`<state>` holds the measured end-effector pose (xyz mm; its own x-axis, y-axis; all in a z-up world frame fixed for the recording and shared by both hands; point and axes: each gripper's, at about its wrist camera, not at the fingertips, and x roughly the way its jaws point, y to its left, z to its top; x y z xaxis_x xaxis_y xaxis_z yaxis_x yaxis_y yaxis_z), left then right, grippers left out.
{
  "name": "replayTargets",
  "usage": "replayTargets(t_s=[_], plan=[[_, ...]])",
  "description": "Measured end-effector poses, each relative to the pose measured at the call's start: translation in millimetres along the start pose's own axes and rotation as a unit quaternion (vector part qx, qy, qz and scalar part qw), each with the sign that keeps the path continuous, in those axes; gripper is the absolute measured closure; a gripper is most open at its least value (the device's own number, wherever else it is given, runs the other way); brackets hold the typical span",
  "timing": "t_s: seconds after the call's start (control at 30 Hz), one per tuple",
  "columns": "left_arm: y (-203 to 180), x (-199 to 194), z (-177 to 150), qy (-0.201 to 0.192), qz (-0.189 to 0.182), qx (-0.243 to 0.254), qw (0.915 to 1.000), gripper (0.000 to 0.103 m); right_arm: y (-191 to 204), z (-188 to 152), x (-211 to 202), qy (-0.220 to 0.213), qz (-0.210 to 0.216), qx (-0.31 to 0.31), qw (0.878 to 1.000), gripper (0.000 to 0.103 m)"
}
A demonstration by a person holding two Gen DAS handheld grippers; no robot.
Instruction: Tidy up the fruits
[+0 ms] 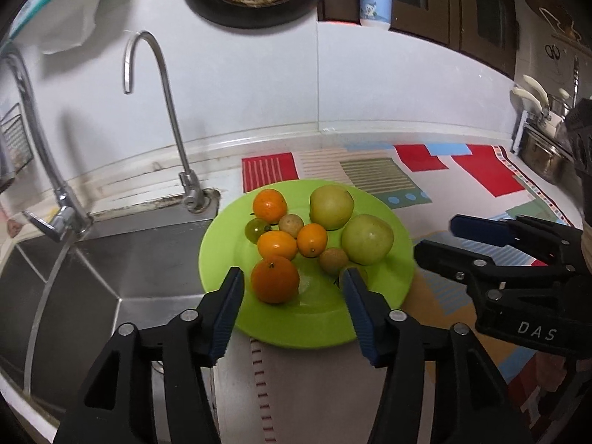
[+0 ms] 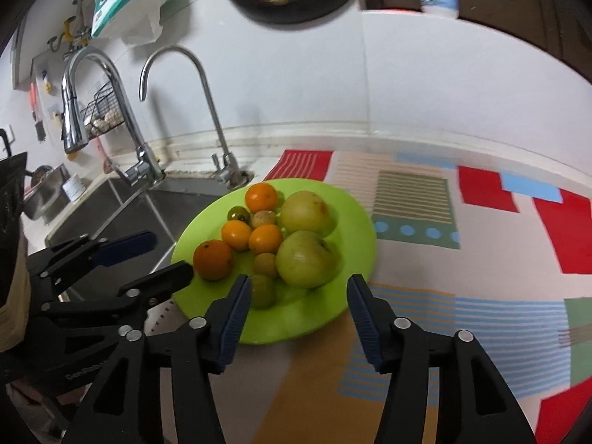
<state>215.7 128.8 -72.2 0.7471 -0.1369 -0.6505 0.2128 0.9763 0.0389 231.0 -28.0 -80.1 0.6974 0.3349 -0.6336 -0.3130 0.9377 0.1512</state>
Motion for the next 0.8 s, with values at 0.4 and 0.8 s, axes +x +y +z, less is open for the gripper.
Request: replayTargets(t_s=[0.4, 0.8], plan=[[-20.5, -52.3, -6.6, -0.040, 0.032, -0.023, 0.9984, 0.022, -14.1, -13.5, -65.3, -0.053, -0.071, 0.013, 0.996, 0.025], [-52.7, -112.1, -27.3, -0.079, 0.061, -0.030, 0.9946, 0.008, -17.3, -42.6, -129.0, -0.083, -0.094, 0.008, 0.992, 0.015]])
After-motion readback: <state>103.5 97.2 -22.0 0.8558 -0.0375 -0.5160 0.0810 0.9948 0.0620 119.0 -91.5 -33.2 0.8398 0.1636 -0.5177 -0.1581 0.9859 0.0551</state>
